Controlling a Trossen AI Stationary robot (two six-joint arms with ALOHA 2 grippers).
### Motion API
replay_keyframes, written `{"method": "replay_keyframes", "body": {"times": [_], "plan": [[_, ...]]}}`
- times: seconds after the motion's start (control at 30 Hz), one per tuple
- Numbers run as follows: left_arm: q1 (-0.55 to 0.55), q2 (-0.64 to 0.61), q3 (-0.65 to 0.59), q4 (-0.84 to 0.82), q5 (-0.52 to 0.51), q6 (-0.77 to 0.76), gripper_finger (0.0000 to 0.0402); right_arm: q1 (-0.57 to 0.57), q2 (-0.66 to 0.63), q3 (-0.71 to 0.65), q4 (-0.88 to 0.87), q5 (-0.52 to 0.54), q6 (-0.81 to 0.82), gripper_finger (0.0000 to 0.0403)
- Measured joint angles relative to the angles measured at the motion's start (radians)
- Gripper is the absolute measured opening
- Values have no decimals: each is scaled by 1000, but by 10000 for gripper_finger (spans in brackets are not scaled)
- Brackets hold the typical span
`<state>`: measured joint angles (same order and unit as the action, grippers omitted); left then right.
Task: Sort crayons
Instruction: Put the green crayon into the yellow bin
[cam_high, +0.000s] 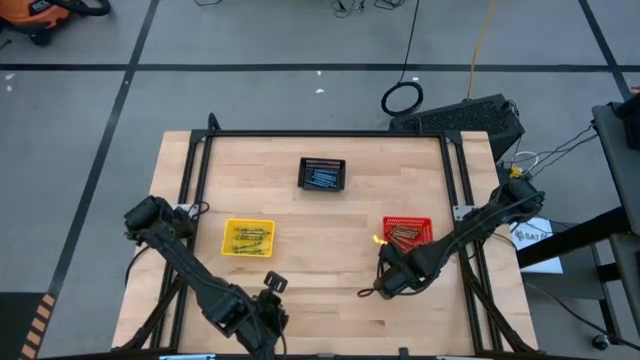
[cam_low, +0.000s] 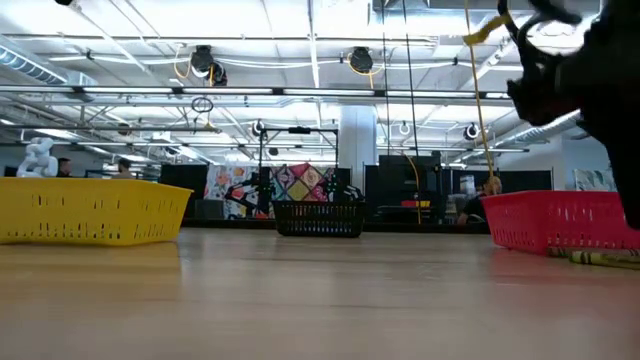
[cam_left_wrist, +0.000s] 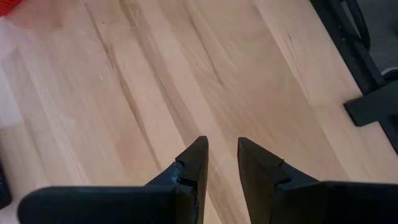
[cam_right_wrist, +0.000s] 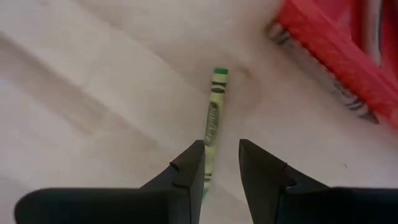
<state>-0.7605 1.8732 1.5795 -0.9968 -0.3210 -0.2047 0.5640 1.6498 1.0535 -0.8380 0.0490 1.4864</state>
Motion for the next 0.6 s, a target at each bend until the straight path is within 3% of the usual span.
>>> {"method": "replay_keyframes", "body": {"times": [0.6], "plan": [[2,2,0,1,2,0,80,-1,-5,-145,113,-53,44,86]]}}
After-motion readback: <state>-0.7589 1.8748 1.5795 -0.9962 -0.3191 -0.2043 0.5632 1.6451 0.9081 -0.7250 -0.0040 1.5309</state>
